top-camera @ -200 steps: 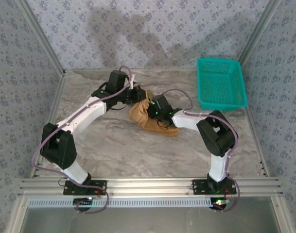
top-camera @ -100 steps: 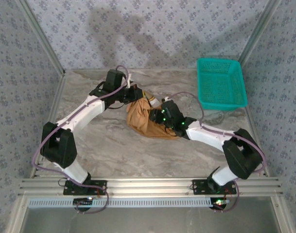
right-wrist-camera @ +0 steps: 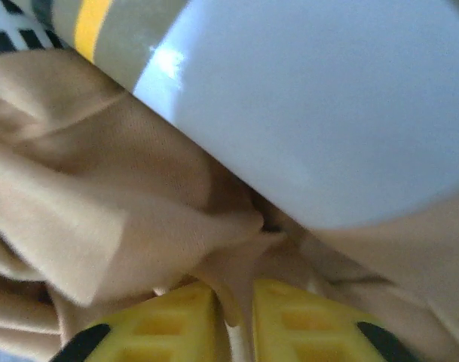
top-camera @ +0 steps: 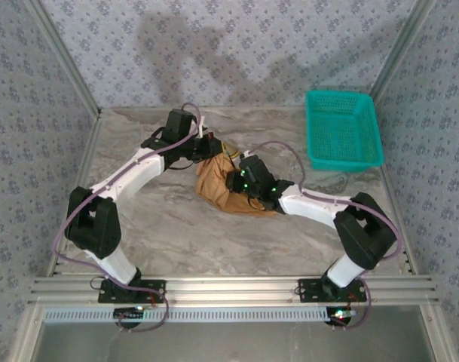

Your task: Fold the inside-out t-shirt

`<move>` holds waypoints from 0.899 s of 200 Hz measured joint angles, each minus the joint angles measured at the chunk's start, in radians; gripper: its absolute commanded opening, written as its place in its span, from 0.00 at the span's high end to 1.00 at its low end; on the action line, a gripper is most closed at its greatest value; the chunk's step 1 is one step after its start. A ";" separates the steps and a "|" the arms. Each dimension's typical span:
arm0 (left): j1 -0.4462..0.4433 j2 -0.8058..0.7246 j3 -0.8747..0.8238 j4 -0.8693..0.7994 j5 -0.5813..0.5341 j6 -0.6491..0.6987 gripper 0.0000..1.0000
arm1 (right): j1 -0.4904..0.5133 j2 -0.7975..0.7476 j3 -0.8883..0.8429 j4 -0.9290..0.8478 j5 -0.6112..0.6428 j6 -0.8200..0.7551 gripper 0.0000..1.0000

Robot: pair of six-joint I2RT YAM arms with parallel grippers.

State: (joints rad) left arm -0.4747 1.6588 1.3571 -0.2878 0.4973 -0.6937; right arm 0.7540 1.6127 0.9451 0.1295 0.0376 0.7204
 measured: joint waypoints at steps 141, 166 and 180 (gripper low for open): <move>0.157 0.109 0.159 -0.038 0.016 -0.022 1.00 | -0.012 -0.526 -0.210 -0.279 0.079 -0.053 1.00; 0.124 0.111 0.034 0.010 0.014 -0.058 1.00 | 0.042 -0.498 -0.357 -0.249 0.071 -0.005 1.00; 0.110 0.112 -0.009 0.014 0.013 -0.069 1.00 | 0.074 -0.446 -0.386 -0.256 0.068 0.015 0.97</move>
State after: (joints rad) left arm -0.3645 1.7710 1.3483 -0.2733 0.5098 -0.7628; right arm 0.8276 1.1667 0.5594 -0.1268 0.1055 0.7353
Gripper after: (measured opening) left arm 0.043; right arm 0.066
